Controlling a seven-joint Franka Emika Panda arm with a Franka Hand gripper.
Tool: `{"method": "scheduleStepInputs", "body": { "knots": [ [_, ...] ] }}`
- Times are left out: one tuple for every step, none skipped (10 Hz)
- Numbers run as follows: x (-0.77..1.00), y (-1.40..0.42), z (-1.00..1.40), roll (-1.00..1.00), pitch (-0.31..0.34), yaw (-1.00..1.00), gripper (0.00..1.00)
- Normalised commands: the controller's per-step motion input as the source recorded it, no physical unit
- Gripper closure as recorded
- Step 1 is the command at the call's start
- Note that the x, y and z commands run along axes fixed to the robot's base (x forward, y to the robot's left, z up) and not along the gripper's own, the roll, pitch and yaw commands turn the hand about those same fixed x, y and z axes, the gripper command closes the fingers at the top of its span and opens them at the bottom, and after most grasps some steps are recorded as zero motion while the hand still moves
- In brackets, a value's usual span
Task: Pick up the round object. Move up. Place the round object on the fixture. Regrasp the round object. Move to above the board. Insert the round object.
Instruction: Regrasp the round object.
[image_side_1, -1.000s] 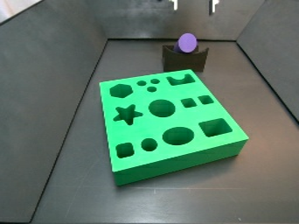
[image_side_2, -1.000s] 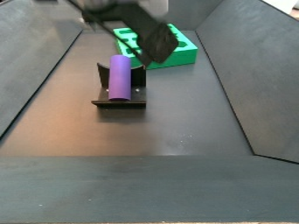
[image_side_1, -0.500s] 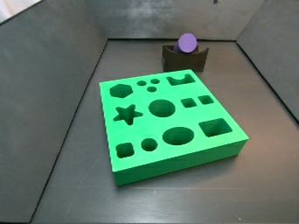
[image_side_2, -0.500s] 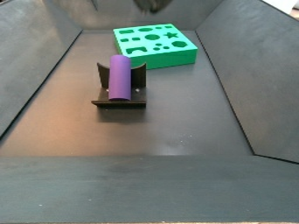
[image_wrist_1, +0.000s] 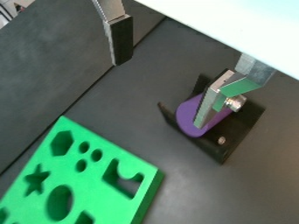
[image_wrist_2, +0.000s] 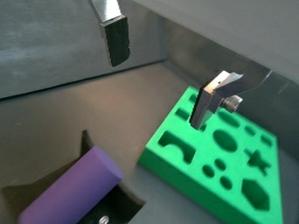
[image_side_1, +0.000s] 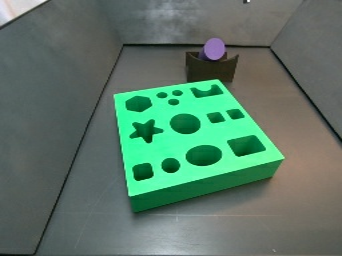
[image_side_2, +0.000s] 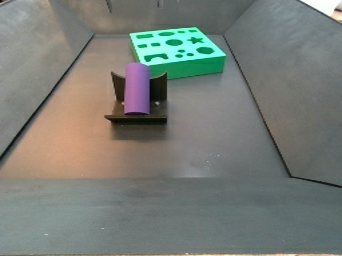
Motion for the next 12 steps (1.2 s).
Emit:
{"method": "scheduleStepInputs", "body": {
  "knots": [
    [-0.04,-0.03,0.01,1.00,0.008,0.01,0.00],
    [-0.03,-0.03,0.00,1.00,-0.001,0.01,0.00],
    [-0.03,-0.02,0.00,1.00,-0.004,0.01,0.00],
    [-0.03,-0.02,0.00,1.00,-0.010,0.01,0.00],
    [-0.03,-0.02,0.00,1.00,-0.015,0.01,0.00],
    [-0.03,-0.02,0.00,1.00,-0.016,0.01,0.00],
    [-0.02,-0.02,0.01,1.00,-0.014,0.02,0.00],
    [-0.01,-0.02,0.01,1.00,-0.011,0.02,0.00],
    [0.00,-0.02,0.01,1.00,-0.005,0.02,0.00],
    [0.02,-0.02,-0.01,1.00,0.002,0.02,0.00],
    [0.03,-0.02,-0.01,1.00,0.010,0.02,0.00],
    [0.04,-0.02,-0.01,1.00,0.019,0.03,0.00]
  ]
}}
